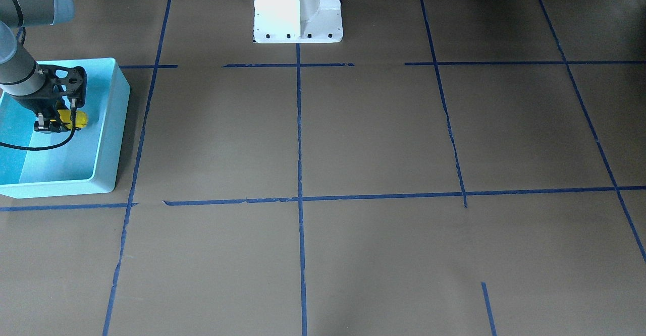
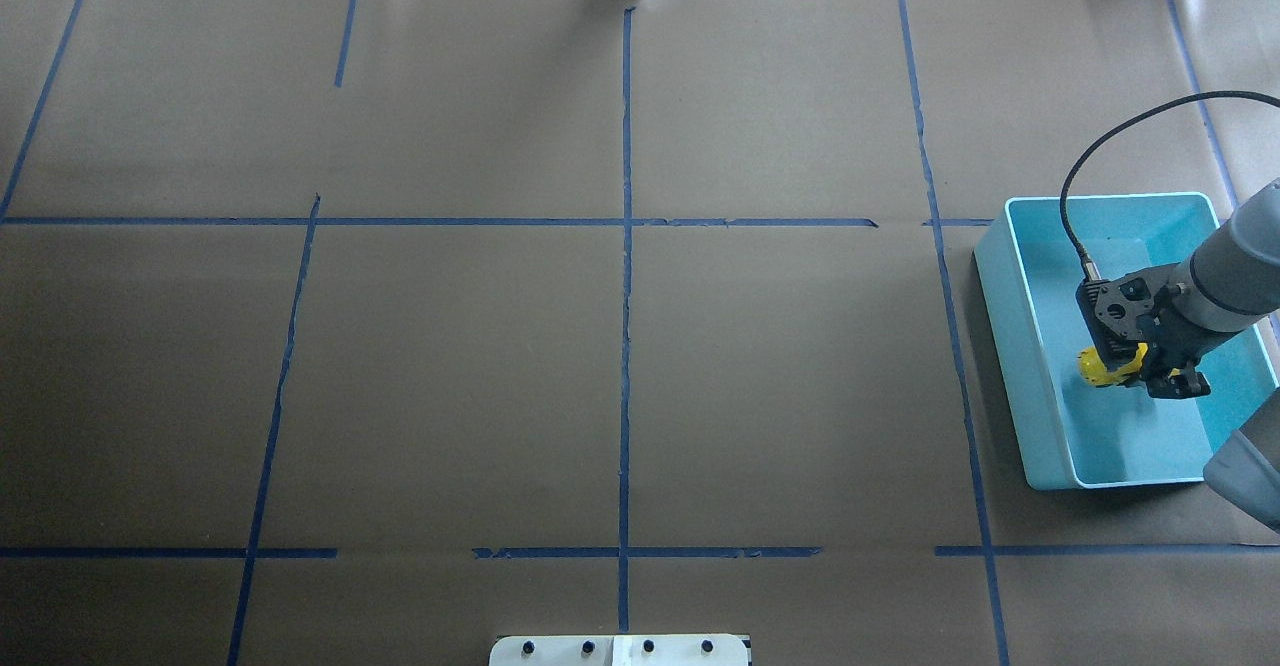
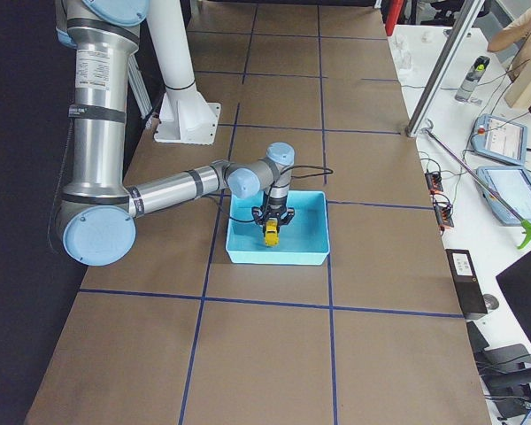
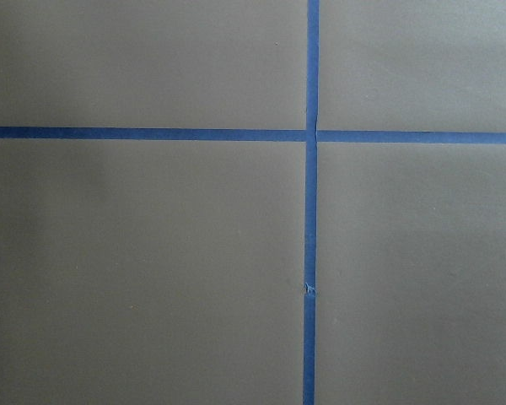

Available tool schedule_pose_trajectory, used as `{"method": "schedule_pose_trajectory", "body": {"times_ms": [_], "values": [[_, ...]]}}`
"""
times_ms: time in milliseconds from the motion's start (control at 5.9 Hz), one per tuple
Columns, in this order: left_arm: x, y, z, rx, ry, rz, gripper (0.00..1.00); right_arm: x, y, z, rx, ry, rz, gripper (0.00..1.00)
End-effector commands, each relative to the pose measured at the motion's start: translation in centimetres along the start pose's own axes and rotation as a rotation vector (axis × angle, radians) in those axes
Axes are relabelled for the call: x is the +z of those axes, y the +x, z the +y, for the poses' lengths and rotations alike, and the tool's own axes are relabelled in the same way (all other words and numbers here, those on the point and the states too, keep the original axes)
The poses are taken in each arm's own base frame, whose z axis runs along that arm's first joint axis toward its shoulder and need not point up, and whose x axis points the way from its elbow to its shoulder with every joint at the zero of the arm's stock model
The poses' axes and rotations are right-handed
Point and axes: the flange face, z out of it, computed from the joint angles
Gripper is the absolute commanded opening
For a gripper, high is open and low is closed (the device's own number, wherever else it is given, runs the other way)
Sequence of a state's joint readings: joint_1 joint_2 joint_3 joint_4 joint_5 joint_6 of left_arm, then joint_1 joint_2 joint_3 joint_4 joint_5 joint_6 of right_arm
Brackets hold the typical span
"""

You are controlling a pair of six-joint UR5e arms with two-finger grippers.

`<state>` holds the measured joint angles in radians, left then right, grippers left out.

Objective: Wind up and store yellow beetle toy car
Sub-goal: 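Lift the car with the right gripper and lower it into the bin, then open the right gripper and raise it out of the bin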

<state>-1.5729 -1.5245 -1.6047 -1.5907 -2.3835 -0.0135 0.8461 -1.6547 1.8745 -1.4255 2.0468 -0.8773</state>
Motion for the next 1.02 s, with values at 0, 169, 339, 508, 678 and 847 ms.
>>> {"method": "schedule_pose_trajectory", "body": {"times_ms": [0, 169, 339, 508, 678, 847], "values": [[0.1, 0.0, -0.1, -0.001, -0.001, 0.000, 1.00, 0.0, 0.0, -0.2, 0.001, 0.008, -0.005, 0.35], [0.1, 0.0, -0.1, -0.001, -0.001, 0.000, 1.00, 0.0, 0.1, -0.3, 0.000, 0.009, -0.003, 0.53], [0.1, 0.0, -0.1, -0.001, -0.001, 0.000, 1.00, -0.1, 0.0, -0.2, 0.001, 0.019, -0.010, 0.68], [0.1, 0.0, -0.1, -0.001, -0.001, 0.000, 1.00, -0.2, -0.1, -0.3, 0.002, 0.029, -0.016, 0.92], [0.1, 0.0, -0.1, -0.001, -0.001, 0.000, 1.00, -0.4, -0.1, -0.4, 0.002, 0.037, -0.017, 0.99], [0.1, 0.0, -0.1, -0.001, -0.001, 0.000, 1.00, -1.5, 0.0, -0.5, 0.008, 0.055, -0.004, 1.00]]}}
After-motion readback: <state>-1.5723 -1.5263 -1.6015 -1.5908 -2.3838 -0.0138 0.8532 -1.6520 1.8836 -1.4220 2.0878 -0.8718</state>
